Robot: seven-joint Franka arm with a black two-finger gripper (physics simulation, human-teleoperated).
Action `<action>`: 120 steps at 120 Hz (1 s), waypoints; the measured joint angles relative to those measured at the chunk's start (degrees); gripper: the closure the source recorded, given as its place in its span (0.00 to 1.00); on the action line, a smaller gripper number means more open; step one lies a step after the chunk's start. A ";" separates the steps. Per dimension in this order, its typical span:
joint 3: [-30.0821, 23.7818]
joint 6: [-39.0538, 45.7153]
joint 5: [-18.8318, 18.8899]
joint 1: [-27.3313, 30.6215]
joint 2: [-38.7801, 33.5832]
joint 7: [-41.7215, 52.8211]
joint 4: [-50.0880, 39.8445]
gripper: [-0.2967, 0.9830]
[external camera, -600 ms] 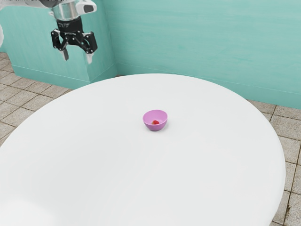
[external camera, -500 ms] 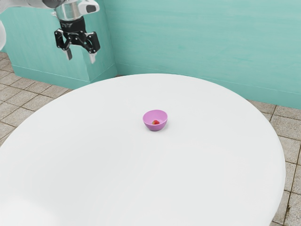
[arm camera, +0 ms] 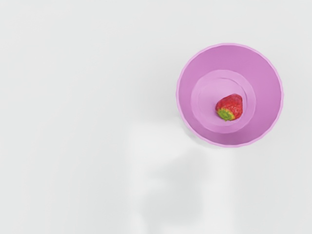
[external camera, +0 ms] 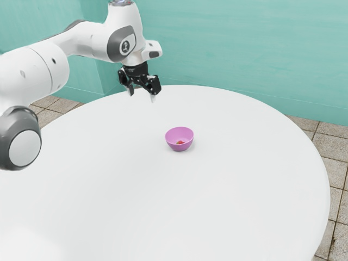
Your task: Take strawberry from the bowl
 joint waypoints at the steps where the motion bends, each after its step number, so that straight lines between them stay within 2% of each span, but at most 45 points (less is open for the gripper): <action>1: 0.01 0.41 -0.04 0.00 0.39 0.07 0.16 0.23; 16: -0.91 5.83 -0.52 0.04 4.75 2.72 2.75 0.23; 37: -1.17 9.24 -2.06 -0.26 5.25 5.04 0.12 0.23; 57: 0.81 10.07 -6.88 -0.47 5.72 7.06 -2.49 0.23; 67: 0.46 10.19 -8.15 -0.47 8.51 9.88 0.12 0.23; 83: -3.26 10.54 -8.95 1.05 14.88 15.34 8.38 0.23; 120: -4.73 11.88 -9.34 1.58 21.28 25.47 12.03 0.23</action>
